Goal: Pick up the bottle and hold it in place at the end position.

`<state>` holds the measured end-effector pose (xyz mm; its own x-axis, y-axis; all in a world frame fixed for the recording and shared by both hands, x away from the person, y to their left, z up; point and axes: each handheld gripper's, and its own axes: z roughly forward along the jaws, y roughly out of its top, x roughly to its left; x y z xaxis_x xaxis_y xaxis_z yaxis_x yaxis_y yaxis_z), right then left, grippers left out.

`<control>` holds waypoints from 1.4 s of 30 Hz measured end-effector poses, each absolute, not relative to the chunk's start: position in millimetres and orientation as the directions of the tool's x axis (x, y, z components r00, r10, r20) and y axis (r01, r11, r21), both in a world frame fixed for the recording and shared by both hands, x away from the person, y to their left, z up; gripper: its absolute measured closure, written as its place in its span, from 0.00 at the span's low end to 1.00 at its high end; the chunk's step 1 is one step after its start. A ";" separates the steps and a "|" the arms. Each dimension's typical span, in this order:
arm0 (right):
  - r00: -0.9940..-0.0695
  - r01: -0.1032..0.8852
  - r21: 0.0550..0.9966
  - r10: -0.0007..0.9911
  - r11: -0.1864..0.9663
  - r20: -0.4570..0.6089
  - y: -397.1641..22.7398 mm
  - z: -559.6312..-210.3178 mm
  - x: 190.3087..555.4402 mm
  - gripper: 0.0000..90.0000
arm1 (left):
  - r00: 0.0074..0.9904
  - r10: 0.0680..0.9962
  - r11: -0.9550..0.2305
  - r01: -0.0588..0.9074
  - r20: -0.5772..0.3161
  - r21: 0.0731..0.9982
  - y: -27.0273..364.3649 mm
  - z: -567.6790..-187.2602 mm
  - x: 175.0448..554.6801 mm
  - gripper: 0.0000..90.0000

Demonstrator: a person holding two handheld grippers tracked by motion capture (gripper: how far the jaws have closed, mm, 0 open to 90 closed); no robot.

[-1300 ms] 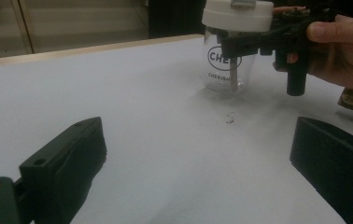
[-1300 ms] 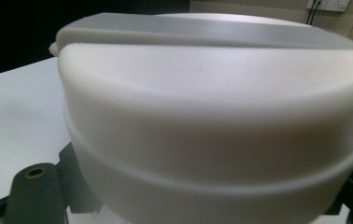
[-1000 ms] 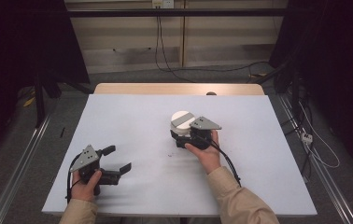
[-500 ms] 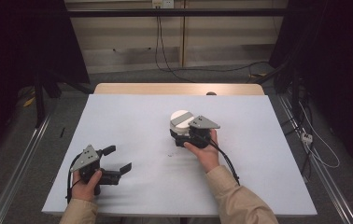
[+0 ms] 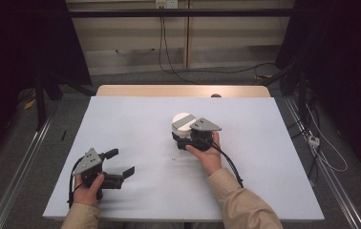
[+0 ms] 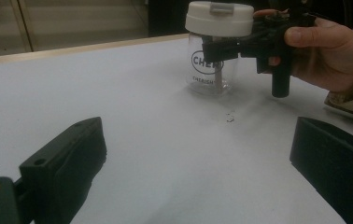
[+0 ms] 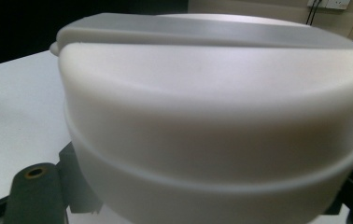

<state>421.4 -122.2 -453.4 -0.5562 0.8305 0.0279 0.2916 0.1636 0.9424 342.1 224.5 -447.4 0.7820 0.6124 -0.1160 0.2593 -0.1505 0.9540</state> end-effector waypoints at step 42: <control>-0.577 0.290 0.937 0.817 0.193 0.010 -126.5 -457.0 420.7 0.21 | 0.784 0.605 -0.147 0.277 -0.135 0.950 212.3 -447.5 346.3 0.04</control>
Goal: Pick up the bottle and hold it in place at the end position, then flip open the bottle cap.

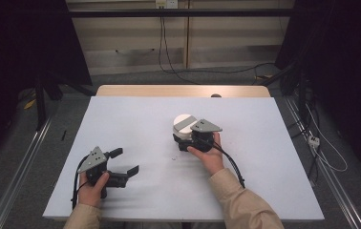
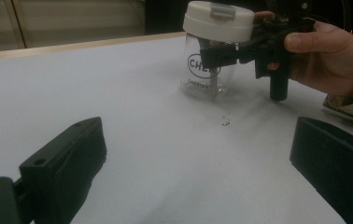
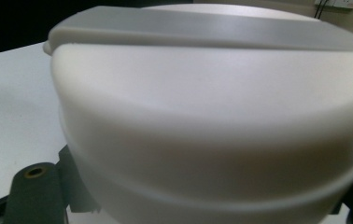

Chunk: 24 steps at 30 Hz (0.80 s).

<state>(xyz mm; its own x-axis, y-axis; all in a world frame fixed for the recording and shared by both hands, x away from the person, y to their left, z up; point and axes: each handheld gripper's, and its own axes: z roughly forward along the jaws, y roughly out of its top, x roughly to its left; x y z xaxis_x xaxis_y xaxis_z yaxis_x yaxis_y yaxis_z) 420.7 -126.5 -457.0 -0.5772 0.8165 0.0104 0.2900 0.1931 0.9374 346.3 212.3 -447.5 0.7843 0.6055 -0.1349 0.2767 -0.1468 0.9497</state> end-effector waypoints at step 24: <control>-0.580 0.288 0.937 0.815 0.196 0.007 -126.5 -457.9 420.8 0.21 | 0.795 0.591 -0.189 0.306 -0.141 0.933 178.0 -435.0 359.5 0.06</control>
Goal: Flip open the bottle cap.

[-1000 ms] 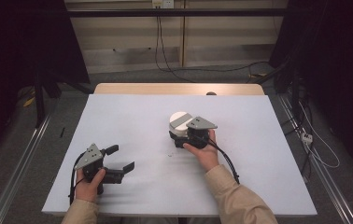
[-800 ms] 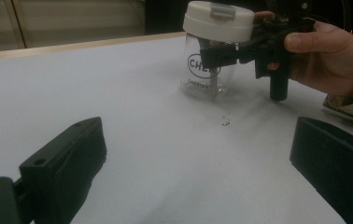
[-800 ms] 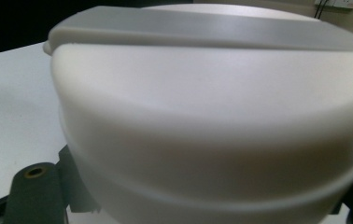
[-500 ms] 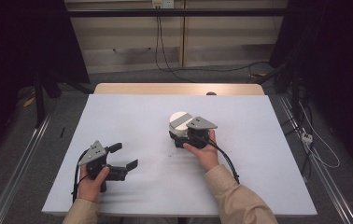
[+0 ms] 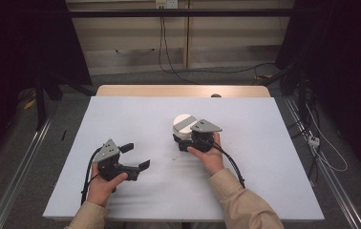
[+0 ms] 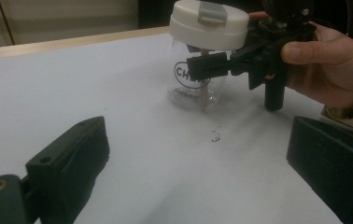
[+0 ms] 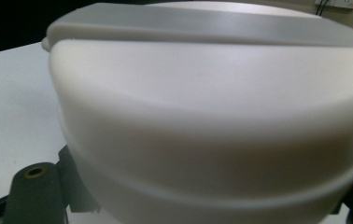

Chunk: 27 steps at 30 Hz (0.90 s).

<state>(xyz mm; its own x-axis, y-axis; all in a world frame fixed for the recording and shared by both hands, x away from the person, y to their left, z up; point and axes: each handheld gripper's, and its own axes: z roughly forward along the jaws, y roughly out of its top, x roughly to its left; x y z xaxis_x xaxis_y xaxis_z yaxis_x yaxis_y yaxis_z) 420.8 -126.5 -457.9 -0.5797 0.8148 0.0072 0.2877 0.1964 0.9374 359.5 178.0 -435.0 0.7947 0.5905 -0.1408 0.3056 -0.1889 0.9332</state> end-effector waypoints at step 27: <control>-0.579 0.294 0.935 0.815 0.198 0.010 -126.7 -458.8 420.7 0.21 | 0.791 0.602 -0.220 0.291 -0.106 0.931 147.7 -417.7 379.0 0.14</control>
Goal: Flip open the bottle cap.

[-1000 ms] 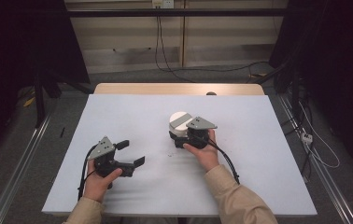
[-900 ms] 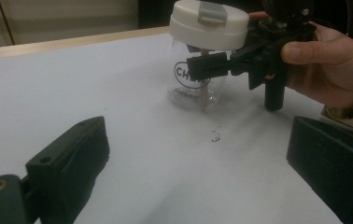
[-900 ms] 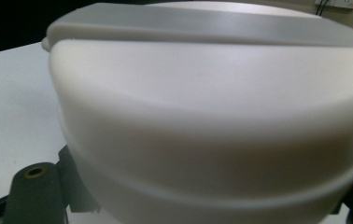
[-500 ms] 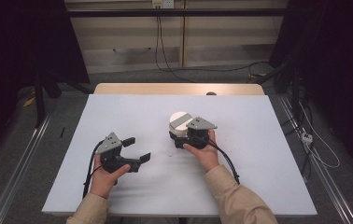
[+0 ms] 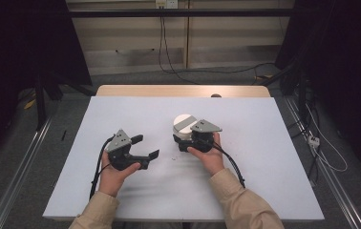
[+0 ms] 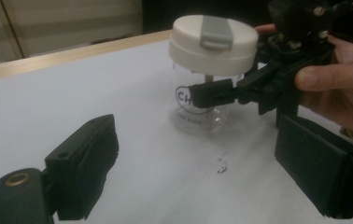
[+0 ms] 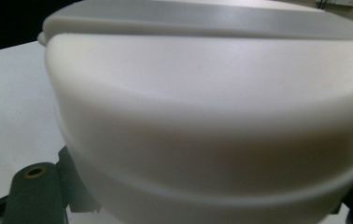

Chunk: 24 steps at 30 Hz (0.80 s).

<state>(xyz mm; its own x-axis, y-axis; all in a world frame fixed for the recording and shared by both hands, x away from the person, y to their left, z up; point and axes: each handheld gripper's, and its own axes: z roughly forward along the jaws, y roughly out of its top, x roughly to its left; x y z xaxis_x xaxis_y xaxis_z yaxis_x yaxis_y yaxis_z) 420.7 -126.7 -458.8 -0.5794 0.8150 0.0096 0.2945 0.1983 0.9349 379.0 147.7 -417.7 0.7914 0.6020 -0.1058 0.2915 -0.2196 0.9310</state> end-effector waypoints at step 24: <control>-0.580 0.303 0.932 0.815 0.197 0.017 -127.2 -459.1 421.2 0.21 | 0.810 0.571 -0.247 0.322 -0.131 0.914 126.7 -416.7 399.1 0.65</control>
<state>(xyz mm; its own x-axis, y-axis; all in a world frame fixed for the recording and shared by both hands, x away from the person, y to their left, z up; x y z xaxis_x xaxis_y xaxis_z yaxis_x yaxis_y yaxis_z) 421.2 -127.2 -459.1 -0.5799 0.8145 0.0168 0.3033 0.1967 0.9324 399.1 126.7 -416.7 0.8101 0.5715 -0.1313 0.3225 -0.2472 0.9137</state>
